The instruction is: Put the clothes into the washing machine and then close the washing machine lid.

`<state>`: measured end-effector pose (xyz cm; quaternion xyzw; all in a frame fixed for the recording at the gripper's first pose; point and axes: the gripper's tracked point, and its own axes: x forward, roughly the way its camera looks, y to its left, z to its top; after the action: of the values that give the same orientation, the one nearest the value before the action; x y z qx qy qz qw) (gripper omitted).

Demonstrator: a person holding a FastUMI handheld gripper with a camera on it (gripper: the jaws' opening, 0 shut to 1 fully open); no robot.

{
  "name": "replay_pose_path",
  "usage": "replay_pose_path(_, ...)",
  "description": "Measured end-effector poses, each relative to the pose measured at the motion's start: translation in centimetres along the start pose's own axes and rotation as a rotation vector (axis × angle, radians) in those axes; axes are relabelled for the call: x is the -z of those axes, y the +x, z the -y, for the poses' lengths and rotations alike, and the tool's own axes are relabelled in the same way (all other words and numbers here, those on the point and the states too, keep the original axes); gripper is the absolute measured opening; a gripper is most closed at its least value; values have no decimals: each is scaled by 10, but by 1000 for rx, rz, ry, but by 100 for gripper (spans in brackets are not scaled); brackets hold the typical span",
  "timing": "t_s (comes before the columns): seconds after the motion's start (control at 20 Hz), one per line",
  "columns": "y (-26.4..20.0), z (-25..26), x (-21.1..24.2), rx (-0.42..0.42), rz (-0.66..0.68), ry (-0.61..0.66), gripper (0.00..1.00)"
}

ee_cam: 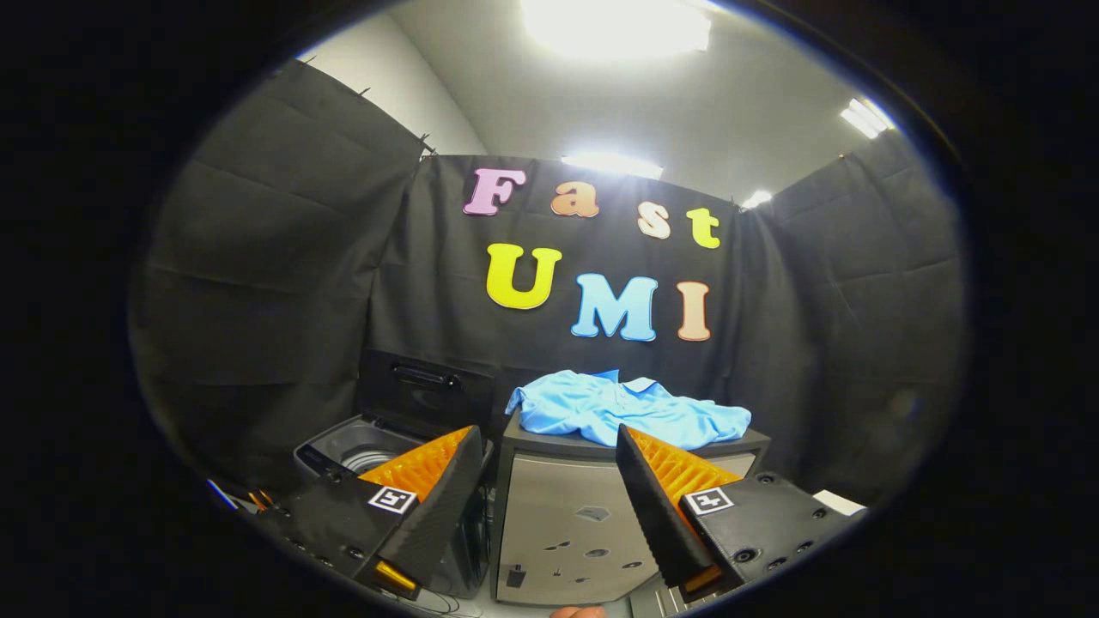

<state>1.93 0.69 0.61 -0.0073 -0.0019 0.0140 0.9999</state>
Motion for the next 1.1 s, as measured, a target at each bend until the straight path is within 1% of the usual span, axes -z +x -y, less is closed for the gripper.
replay_pose_path(0.35, -6, -7, -3, -8, 5, -2, 97)
replay_pose_path(1.1, -5, -6, -9, 15, -1, 0, 97)
